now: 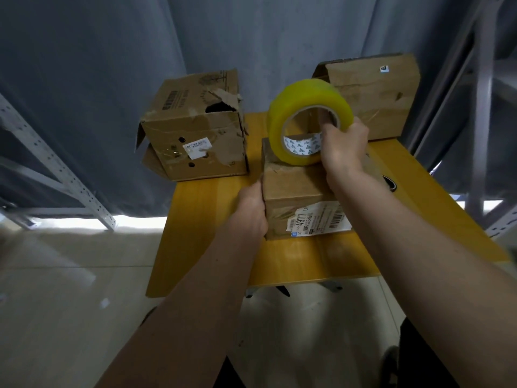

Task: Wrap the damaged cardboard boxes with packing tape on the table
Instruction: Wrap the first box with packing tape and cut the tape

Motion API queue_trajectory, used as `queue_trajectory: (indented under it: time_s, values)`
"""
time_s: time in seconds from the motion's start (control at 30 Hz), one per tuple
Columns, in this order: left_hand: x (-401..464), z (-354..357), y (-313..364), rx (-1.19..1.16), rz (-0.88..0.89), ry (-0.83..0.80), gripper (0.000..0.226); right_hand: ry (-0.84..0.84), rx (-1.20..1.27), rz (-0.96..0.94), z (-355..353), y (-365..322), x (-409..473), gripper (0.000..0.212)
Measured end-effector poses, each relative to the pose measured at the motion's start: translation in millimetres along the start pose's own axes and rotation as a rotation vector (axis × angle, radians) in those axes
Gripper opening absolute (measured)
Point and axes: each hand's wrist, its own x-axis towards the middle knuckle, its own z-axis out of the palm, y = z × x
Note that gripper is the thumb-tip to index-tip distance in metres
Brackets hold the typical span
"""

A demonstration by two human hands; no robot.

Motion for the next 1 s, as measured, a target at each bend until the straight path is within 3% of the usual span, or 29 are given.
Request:
queue_trajectory:
  time_s: [0.13,0.33,0.4,0.47,0.57,0.63,0.7,1.0]
  values:
    - [-4.5,-1.9,-2.0,0.02,-0.048,-0.005,0.037,0.01,-0.013,0.013,0.7,-1.8,-1.3,0.022]
    - [-0.6,-8.4,-2.3,0.262,0.011,0.077,0.032,0.0,-0.009,0.037,-1.5,-4.1,-4.4,0.019]
    - [-2.5,-8.3,3.9,0.363,0.132,0.163,0.022,-0.004,-0.009,0.04,-2.3,-4.7,-4.9,0.019]
    - [-10.3,-7.3,14.8,0.339,0.362,0.199,0.039,-0.01,-0.014,0.041,-3.0,-5.6,-4.8,0.021]
    - [-31.5,-4.7,25.0,0.53,0.717,-0.128,0.052,-0.015,-0.03,0.05,-3.8,-6.1,-3.8,0.021]
    - [-38.5,-5.9,22.3,0.78,0.742,-0.24,0.066,-0.029,-0.045,0.051,-4.5,-6.5,-3.2,0.019]
    - [-36.4,-7.6,18.5,1.043,0.75,-0.16,0.088,-0.058,-0.057,0.047,-5.0,-6.7,-3.9,0.02]
    - [-34.1,-1.6,31.8,1.44,0.69,0.003,0.102,-0.162,-0.056,-0.026,-19.6,-11.3,-7.1,0.016]
